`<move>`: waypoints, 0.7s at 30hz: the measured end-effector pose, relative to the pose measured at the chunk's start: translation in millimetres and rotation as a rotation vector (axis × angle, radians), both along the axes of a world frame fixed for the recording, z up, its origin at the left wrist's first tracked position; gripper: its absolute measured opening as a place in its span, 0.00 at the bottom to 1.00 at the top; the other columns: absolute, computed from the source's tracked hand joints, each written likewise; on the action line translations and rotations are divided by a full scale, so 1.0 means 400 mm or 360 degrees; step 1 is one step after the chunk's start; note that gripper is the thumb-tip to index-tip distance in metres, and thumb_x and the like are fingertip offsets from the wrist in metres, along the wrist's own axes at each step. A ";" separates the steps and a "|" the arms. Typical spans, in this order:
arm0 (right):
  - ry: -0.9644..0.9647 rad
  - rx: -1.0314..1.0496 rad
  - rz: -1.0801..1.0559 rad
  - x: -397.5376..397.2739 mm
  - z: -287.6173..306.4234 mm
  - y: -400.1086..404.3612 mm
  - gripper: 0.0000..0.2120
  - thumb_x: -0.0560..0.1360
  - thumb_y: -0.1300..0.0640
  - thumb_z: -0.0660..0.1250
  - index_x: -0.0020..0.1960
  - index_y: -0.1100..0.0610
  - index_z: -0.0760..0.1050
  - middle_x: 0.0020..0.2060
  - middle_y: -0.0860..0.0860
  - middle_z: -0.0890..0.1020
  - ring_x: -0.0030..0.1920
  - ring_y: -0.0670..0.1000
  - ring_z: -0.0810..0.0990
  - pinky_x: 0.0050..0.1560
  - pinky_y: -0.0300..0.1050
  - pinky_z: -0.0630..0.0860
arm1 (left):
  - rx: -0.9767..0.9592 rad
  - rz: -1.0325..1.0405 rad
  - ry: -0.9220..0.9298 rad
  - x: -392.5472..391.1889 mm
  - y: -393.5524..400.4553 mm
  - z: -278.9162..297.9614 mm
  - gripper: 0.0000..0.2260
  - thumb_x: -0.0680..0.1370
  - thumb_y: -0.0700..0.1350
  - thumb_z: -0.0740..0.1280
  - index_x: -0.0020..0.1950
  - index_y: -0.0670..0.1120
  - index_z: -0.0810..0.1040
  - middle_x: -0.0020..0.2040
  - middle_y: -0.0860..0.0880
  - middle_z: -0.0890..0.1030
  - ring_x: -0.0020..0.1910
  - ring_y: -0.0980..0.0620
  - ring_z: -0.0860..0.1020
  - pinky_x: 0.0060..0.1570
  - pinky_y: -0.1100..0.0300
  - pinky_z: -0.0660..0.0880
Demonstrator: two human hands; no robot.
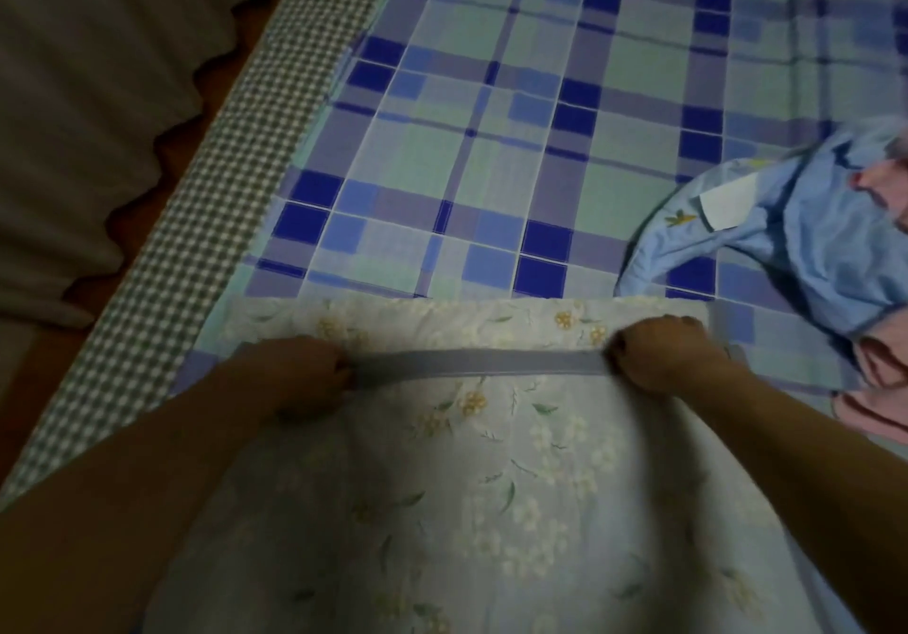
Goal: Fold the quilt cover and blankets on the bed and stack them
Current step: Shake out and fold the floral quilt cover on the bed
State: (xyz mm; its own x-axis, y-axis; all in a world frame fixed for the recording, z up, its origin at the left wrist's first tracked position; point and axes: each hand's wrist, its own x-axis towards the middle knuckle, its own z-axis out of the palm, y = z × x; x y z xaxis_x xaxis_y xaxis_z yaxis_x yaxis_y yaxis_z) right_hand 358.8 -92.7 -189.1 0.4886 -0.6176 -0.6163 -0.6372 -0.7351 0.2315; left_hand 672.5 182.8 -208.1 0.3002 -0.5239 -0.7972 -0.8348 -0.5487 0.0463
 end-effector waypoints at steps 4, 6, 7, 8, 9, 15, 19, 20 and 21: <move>-0.0791 -0.0202 0.0195 0.056 -0.037 0.078 0.12 0.79 0.48 0.60 0.52 0.54 0.76 0.44 0.53 0.78 0.44 0.55 0.76 0.51 0.53 0.74 | -0.0858 -0.0219 -0.0301 -0.066 -0.021 -0.010 0.22 0.79 0.58 0.49 0.54 0.50 0.80 0.52 0.47 0.82 0.49 0.46 0.79 0.54 0.48 0.78; -0.1118 -0.0018 0.0347 0.079 -0.053 0.109 0.15 0.78 0.50 0.60 0.62 0.55 0.73 0.54 0.56 0.77 0.52 0.58 0.76 0.54 0.54 0.75 | -0.1327 -0.0437 -0.0193 -0.115 -0.042 -0.025 0.19 0.79 0.52 0.53 0.57 0.48 0.81 0.53 0.44 0.83 0.50 0.43 0.81 0.53 0.46 0.80; -0.1049 0.0148 0.0418 0.094 -0.068 0.113 0.20 0.79 0.48 0.56 0.69 0.52 0.69 0.63 0.56 0.75 0.61 0.59 0.74 0.62 0.56 0.73 | -0.1319 -0.0505 -0.0107 -0.129 -0.057 -0.046 0.18 0.80 0.50 0.55 0.64 0.49 0.79 0.61 0.43 0.80 0.59 0.42 0.79 0.60 0.45 0.77; -0.0881 0.0276 0.0435 0.106 -0.088 0.112 0.25 0.81 0.43 0.49 0.75 0.48 0.62 0.72 0.55 0.69 0.69 0.59 0.68 0.70 0.57 0.67 | -0.1154 -0.0486 -0.0039 -0.138 -0.074 -0.064 0.18 0.82 0.51 0.57 0.72 0.53 0.72 0.72 0.44 0.72 0.70 0.41 0.72 0.68 0.43 0.70; -0.0692 0.0362 0.0405 0.113 -0.109 0.108 0.29 0.80 0.38 0.40 0.79 0.45 0.54 0.78 0.54 0.60 0.76 0.59 0.60 0.76 0.57 0.58 | -0.0916 -0.0441 -0.0021 -0.142 -0.089 -0.082 0.22 0.83 0.54 0.55 0.78 0.58 0.60 0.80 0.46 0.58 0.78 0.41 0.58 0.75 0.41 0.60; -0.0617 0.0086 0.0151 0.151 -0.145 0.103 0.32 0.81 0.36 0.44 0.81 0.48 0.45 0.80 0.55 0.47 0.79 0.61 0.43 0.78 0.62 0.44 | -0.0637 -0.0384 -0.0296 -0.136 -0.105 -0.123 0.27 0.82 0.63 0.41 0.78 0.62 0.34 0.80 0.48 0.32 0.78 0.40 0.31 0.75 0.37 0.36; -0.1143 -0.0019 0.0447 0.141 -0.165 0.130 0.17 0.81 0.50 0.60 0.68 0.53 0.70 0.62 0.56 0.72 0.62 0.59 0.71 0.63 0.54 0.68 | -0.0951 -0.0535 -0.0287 -0.146 -0.079 -0.139 0.27 0.82 0.61 0.45 0.81 0.56 0.50 0.82 0.45 0.46 0.80 0.39 0.42 0.76 0.38 0.47; -0.1095 -0.0055 0.0316 0.135 -0.178 0.117 0.15 0.80 0.49 0.63 0.64 0.53 0.72 0.57 0.55 0.74 0.56 0.58 0.73 0.57 0.53 0.70 | -0.0904 -0.0522 -0.0241 -0.148 -0.070 -0.143 0.27 0.82 0.61 0.43 0.81 0.56 0.49 0.82 0.46 0.46 0.80 0.40 0.42 0.77 0.39 0.47; -0.1045 -0.0128 0.0114 0.134 -0.189 0.099 0.15 0.78 0.48 0.65 0.61 0.54 0.74 0.54 0.55 0.75 0.53 0.58 0.73 0.53 0.52 0.71 | -0.0861 -0.0475 -0.0223 -0.149 -0.065 -0.146 0.28 0.82 0.62 0.42 0.81 0.56 0.49 0.82 0.47 0.46 0.80 0.40 0.41 0.77 0.39 0.46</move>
State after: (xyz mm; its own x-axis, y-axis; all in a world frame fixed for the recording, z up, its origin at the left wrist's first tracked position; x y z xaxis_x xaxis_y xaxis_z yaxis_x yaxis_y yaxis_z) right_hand 412.4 -52.9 -264.6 0.7885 -0.6011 -0.1304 -0.6147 -0.7776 -0.1322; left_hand 612.8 156.9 -266.3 0.1612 -0.9191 -0.3597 -0.9665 -0.2207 0.1309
